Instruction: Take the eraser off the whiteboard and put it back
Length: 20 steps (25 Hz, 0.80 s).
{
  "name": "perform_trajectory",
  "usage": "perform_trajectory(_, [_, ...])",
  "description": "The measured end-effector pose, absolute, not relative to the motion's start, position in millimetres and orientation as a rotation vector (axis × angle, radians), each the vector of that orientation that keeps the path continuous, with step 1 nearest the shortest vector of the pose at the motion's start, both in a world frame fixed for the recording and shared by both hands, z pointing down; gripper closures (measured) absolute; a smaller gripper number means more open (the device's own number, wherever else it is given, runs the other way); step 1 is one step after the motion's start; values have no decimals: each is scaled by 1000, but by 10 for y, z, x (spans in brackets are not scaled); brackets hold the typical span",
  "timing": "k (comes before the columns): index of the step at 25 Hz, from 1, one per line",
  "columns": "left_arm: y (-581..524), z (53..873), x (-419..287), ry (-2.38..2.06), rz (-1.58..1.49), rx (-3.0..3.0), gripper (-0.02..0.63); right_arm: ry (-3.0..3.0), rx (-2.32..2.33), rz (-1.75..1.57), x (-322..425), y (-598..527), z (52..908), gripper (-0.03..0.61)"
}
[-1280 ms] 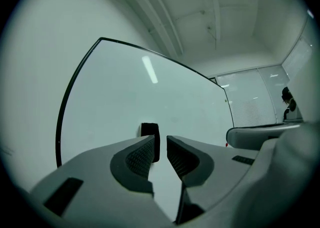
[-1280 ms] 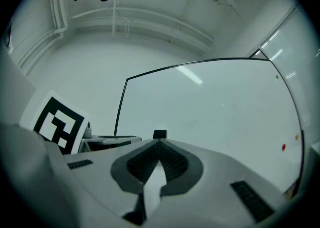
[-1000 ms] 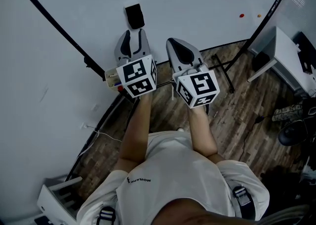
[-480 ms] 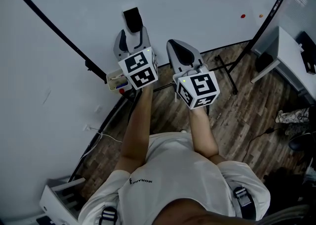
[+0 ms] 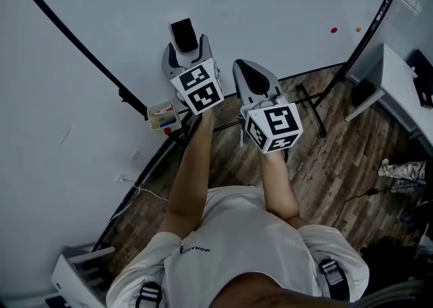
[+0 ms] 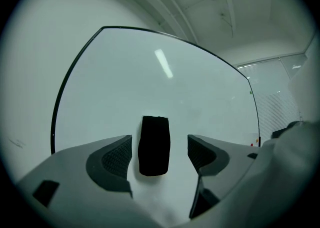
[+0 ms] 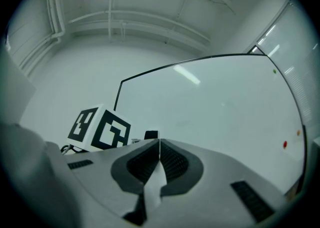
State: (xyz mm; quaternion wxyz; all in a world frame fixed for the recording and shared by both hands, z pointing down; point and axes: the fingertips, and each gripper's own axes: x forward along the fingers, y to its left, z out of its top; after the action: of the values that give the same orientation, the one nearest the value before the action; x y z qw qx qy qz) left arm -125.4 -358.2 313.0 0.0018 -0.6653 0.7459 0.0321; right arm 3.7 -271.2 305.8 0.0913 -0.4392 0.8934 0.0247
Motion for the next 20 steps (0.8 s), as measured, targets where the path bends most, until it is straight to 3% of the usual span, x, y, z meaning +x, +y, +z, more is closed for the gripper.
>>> perform_trajectory(3, [-3645,3141,-1293,2375,93,-2054,264,2651,-1310,68,68,-2742,3072,565])
perform_trajectory(20, [-3881,3169,-1399,2499,33,-1925,265,2621,-1344,55,227,-2859,3073,565])
